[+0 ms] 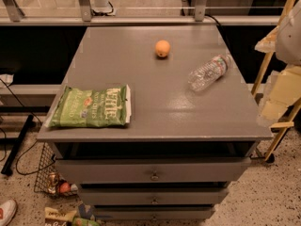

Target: Pick green jalapeno chip bag

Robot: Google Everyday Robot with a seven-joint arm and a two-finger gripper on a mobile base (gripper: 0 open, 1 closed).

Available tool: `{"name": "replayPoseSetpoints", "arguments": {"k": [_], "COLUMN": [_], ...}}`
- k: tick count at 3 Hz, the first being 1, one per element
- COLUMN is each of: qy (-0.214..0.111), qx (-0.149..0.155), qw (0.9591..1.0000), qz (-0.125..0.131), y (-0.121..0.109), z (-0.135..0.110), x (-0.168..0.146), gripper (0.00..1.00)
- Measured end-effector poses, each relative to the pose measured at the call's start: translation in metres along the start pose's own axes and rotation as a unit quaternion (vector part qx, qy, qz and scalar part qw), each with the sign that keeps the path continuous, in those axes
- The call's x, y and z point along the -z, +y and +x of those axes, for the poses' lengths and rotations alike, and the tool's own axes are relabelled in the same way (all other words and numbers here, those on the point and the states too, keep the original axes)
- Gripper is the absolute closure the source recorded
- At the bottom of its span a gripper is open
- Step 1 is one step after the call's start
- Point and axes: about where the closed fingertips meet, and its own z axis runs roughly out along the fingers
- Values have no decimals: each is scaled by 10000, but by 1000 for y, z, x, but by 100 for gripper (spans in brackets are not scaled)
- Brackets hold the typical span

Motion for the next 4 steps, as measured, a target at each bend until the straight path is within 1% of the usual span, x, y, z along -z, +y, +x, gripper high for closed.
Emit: {"name": "replayPoseSetpoints", "arguments": {"k": [1,2,3,4], "qy": [0,-33,-76,-160], "qx": [1,123,587,1321], "qw": [10000,9999,9982,9897], "qz": [0,21,-116,-531], "y": [0,-4,-15,-30], "z": [0,-11,-55,-147], "x": [0,1,-8,-59], "gripper": [0,0,0,0]}}
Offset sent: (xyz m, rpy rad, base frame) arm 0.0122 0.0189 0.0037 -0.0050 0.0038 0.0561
